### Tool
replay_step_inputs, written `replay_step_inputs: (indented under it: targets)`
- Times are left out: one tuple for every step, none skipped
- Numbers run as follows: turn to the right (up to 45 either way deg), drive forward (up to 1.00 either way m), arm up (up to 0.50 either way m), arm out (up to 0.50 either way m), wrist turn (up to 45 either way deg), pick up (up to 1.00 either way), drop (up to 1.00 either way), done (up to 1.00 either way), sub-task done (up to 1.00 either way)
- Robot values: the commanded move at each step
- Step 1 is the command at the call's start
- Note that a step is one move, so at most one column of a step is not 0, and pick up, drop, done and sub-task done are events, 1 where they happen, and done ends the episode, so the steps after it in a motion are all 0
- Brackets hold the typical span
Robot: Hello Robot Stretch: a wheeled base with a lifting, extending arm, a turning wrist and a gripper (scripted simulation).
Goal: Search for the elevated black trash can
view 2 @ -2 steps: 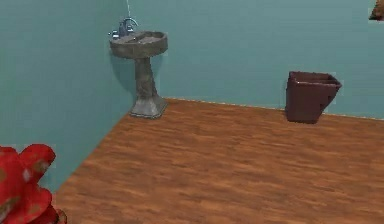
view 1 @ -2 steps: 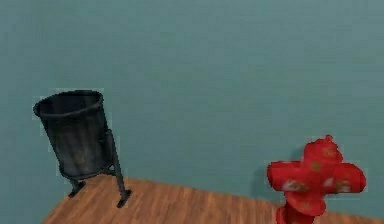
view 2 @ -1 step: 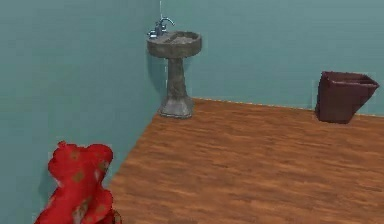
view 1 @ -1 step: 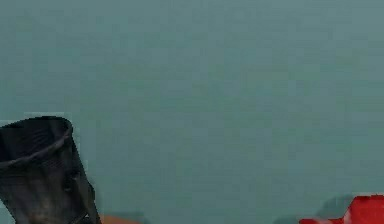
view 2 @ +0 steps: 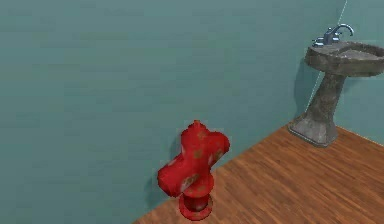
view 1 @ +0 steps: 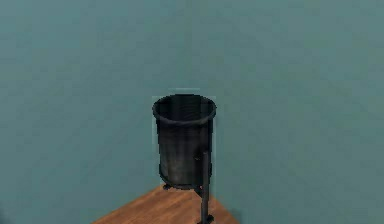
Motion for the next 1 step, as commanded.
replay_step_inputs:
  targets:
    - [0.0,0.00,0.00,0.00,0.0,0.00,0.00,1.00,0.00]
